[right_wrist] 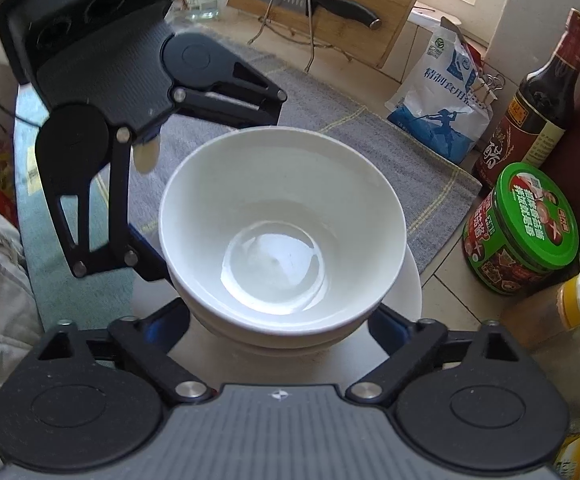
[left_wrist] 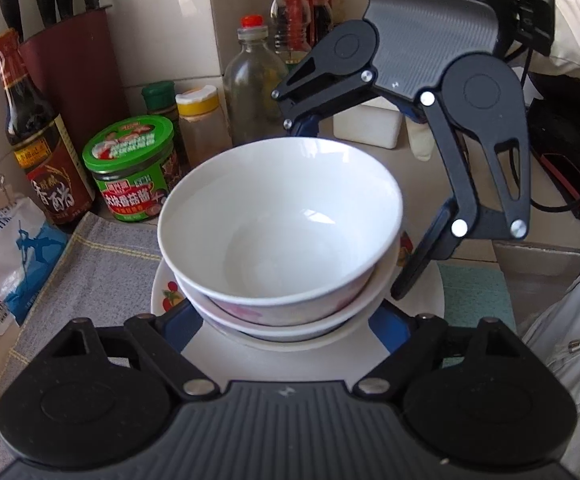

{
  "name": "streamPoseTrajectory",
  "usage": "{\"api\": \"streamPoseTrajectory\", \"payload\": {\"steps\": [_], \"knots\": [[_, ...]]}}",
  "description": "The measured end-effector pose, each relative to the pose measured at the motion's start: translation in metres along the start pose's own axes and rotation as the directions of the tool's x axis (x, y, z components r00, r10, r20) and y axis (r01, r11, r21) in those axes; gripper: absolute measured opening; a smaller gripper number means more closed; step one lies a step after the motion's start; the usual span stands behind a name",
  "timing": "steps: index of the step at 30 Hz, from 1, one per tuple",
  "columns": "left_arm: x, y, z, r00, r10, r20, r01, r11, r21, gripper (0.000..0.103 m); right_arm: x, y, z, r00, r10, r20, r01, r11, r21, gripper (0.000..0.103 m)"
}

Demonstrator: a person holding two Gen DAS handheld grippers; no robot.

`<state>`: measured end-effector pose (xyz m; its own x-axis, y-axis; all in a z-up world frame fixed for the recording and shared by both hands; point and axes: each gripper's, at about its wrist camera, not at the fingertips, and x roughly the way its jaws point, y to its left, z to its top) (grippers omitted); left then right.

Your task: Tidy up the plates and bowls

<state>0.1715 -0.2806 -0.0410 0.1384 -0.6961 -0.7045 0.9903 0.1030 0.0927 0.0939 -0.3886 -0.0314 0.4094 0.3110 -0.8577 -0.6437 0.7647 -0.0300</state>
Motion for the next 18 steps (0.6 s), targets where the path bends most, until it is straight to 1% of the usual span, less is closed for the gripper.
{"api": "streamPoseTrajectory", "payload": {"steps": [2,4,8,10,13,15,17,18], "knots": [[-0.005,0.0,-0.002,1.0,0.009,0.01,-0.009,1.0,-0.007,0.094,-0.001,0.002,0.0,1.0,-0.023,0.0,0.023,1.0,0.007,0.103],[-0.013,0.0,-0.005,0.999,0.032,0.029,-0.032,0.999,-0.019,0.097,-0.001,0.006,-0.001,0.999,-0.04,-0.006,0.04,0.999,0.02,0.103],[-0.031,0.001,-0.016,0.995,0.067,0.07,-0.062,0.996,-0.067,0.099,-0.004,0.018,-0.001,0.996,-0.091,-0.017,0.092,0.994,0.056,0.103],[-0.042,-0.001,-0.022,0.991,0.088,0.102,-0.08,0.993,-0.083,0.1,-0.006,0.025,0.0,0.99,-0.136,-0.022,0.137,0.986,0.095,0.103],[-0.061,-0.011,-0.032,0.979,0.126,0.158,-0.113,0.989,-0.091,0.101,-0.007,0.037,0.001,0.975,-0.22,-0.041,0.223,0.959,0.172,0.103],[-0.075,-0.019,-0.04,0.97,0.147,0.194,-0.128,0.986,-0.109,0.102,-0.007,0.049,0.003,0.964,-0.26,-0.065,0.268,0.94,0.214,0.103],[-0.088,-0.028,-0.049,0.956,0.187,0.227,-0.162,0.979,-0.122,0.102,-0.007,0.067,0.004,0.946,-0.312,-0.088,0.324,0.916,0.237,0.103],[-0.096,-0.034,-0.054,0.946,0.209,0.25,-0.181,0.975,-0.128,0.102,-0.007,0.076,0.005,0.942,-0.321,-0.098,0.336,0.908,0.251,0.103]]}}
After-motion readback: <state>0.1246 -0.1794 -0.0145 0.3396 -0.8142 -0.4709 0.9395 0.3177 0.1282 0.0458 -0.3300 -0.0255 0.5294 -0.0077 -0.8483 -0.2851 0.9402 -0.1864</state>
